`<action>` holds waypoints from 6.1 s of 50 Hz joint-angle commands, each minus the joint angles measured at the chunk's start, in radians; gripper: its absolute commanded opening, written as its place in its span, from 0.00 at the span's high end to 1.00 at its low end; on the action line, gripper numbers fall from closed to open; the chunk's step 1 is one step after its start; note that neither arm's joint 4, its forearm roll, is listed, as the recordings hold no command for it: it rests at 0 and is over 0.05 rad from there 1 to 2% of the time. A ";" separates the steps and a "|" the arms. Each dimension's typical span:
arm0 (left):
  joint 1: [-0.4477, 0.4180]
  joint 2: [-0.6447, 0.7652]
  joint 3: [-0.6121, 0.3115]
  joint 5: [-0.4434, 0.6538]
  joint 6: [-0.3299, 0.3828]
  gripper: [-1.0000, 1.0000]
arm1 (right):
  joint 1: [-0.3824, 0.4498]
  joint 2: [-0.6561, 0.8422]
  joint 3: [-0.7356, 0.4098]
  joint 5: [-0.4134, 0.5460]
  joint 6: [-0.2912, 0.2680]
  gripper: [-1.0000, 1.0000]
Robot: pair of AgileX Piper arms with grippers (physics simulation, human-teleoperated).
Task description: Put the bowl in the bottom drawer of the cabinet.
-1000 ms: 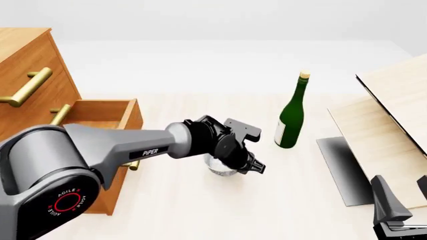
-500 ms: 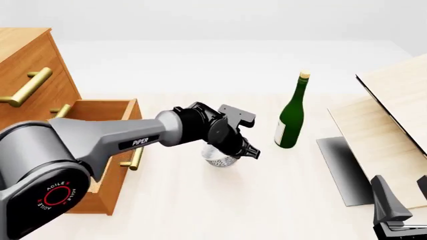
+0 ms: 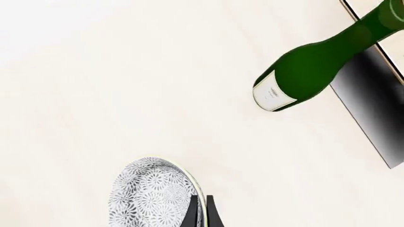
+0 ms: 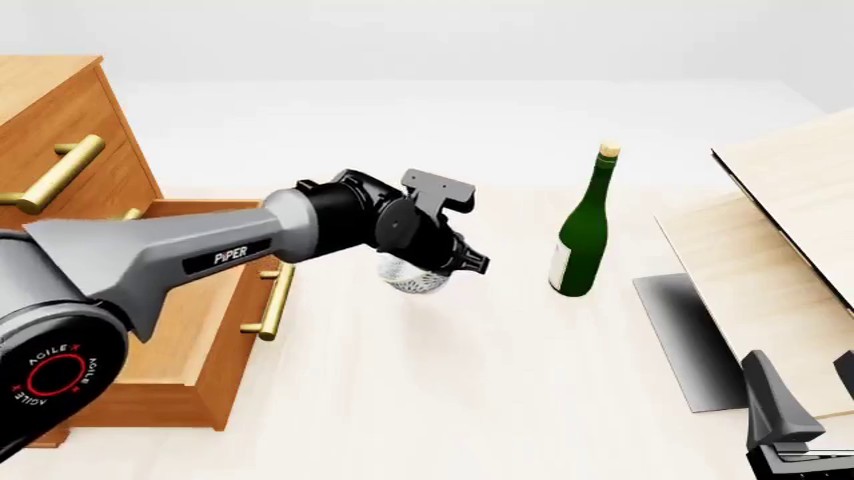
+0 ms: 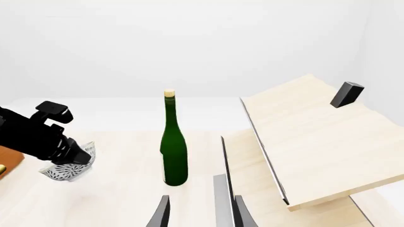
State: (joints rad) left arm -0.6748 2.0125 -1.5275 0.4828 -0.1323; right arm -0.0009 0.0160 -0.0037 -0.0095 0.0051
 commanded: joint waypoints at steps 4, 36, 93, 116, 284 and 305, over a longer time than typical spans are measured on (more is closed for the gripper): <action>0.067 -0.089 0.045 -0.039 0.031 1.00 | 0.000 0.000 0.000 0.000 0.000 0.00; 0.120 -0.259 0.179 -0.082 0.035 1.00 | 0.000 0.000 0.000 0.000 0.000 0.00; 0.320 -0.676 0.463 -0.092 0.044 1.00 | 0.000 0.000 0.000 0.000 0.000 0.00; 0.412 -0.769 0.572 -0.118 0.016 1.00 | 0.000 0.000 0.000 0.000 0.000 0.00; 0.700 -0.624 0.865 -0.386 0.011 1.00 | 0.000 0.000 0.000 0.000 0.000 0.00; 0.690 -0.581 0.881 -0.424 -0.005 1.00 | 0.000 0.000 0.000 0.000 0.000 0.00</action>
State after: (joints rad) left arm 0.0188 1.4152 -0.6478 0.0760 -0.1357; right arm -0.0009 0.0160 -0.0037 -0.0095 0.0052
